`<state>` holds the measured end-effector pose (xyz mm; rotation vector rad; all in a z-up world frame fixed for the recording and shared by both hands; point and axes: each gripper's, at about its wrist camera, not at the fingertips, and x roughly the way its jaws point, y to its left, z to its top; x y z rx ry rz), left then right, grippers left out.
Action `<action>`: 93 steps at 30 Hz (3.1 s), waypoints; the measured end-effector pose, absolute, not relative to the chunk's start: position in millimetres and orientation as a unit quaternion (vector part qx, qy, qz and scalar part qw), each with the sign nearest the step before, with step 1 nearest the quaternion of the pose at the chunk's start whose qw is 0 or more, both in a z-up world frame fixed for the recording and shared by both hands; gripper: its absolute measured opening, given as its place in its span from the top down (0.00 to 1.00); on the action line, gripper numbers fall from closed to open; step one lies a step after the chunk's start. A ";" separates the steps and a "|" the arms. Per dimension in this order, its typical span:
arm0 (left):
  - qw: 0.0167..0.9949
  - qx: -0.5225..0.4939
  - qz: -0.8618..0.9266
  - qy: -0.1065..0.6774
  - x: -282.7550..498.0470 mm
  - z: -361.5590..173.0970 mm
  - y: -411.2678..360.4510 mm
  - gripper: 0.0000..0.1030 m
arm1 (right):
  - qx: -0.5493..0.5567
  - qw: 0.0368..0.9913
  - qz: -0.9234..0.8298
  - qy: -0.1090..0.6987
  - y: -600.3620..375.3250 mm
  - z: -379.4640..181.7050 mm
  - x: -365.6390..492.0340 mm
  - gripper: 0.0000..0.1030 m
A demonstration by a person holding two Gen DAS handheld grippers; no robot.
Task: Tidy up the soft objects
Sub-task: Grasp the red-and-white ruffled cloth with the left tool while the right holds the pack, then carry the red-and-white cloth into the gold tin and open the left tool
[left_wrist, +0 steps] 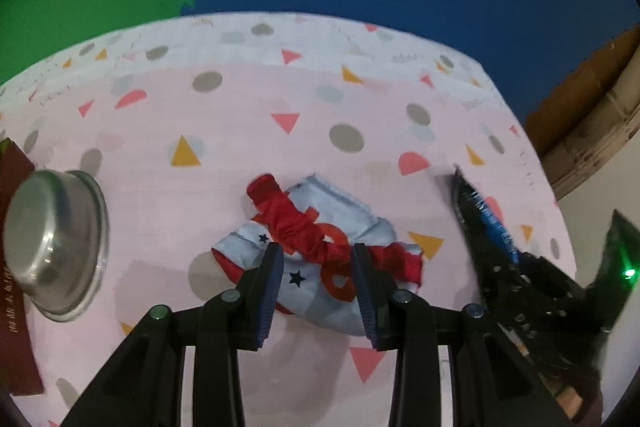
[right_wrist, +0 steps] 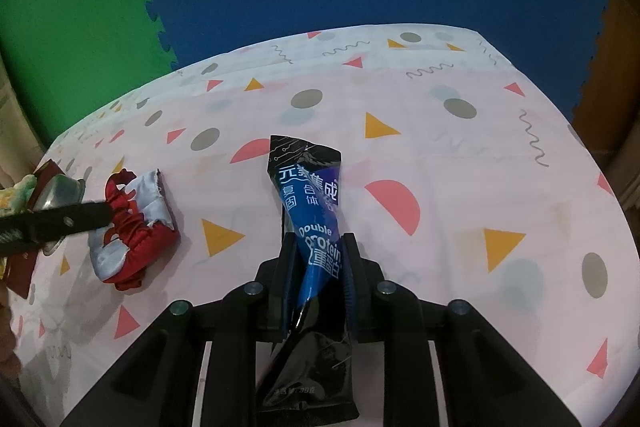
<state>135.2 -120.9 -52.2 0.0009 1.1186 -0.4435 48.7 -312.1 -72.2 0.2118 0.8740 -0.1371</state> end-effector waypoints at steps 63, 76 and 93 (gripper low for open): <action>0.900 0.051 -0.086 0.424 83.4 54.3 50.3 0.88 | 0.101 0.898 -0.066 0.424 -310.8 -71.9 49.8 0.79; 0.902 0.038 0.019 0.431 106.0 61.9 167.8 0.88 | 0.100 0.898 -0.067 0.424 -310.9 -72.0 49.9 0.79; 0.882 0.020 0.024 0.470 146.5 10.5 206.0 0.87 | 0.090 0.897 -0.071 0.427 -309.5 -71.5 50.3 0.79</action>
